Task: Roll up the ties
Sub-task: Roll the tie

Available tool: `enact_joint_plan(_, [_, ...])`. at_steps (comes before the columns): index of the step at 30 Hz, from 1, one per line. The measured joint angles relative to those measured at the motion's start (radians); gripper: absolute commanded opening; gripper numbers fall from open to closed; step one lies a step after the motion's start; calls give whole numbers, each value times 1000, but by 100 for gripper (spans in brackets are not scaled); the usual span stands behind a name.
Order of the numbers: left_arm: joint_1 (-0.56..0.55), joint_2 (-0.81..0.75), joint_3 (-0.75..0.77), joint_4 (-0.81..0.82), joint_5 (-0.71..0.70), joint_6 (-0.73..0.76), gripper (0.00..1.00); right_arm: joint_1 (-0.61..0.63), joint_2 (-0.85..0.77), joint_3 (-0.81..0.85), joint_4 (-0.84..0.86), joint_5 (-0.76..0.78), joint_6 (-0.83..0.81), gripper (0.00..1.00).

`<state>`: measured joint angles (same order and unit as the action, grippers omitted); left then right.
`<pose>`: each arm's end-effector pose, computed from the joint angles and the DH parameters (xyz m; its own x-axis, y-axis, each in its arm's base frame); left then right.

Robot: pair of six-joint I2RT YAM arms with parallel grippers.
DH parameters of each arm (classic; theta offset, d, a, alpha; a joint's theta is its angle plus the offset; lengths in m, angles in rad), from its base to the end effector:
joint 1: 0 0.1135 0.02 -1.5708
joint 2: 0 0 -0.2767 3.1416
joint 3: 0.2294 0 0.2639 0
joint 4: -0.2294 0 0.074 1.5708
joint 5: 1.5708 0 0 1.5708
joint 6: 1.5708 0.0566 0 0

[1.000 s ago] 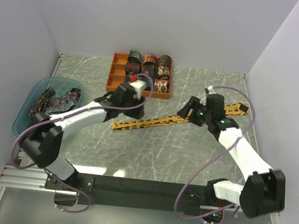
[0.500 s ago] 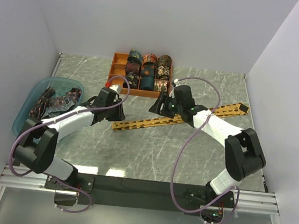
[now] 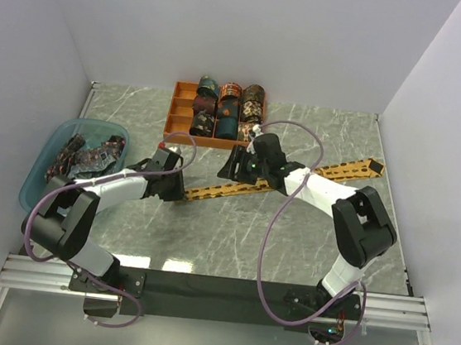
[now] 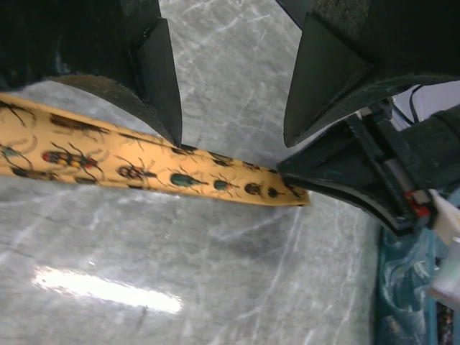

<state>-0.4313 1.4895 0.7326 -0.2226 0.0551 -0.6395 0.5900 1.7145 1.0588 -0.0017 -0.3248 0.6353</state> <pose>0.2697 -0.1275 0.1481 -0.8709 -0.2552 -0.4200 -0.0928 0.9246 -0.3694 0.3231 0.2381 0.2002 -0.8461 0.1103 -0.5214 -0.2920 0.7225 0.6267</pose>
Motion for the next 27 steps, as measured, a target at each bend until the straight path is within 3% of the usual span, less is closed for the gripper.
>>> enact_joint_plan(12, [0, -53, -43, -32, -30, -23, 28, 49, 105, 98, 18, -37, 3, 45])
enact_joint_plan(15, [1, -55, -43, -37, -31, -31, 33, 68, 140, 116, 31, -51, 7, 36])
enact_joint_plan(22, [13, -132, -41, -79, -35, -58, 56, 89, 206, 135, 64, -78, 23, 17])
enact_joint_plan(27, [41, -159, -29, -87, -35, -64, 60, 95, 254, 144, 68, -89, 25, 12])
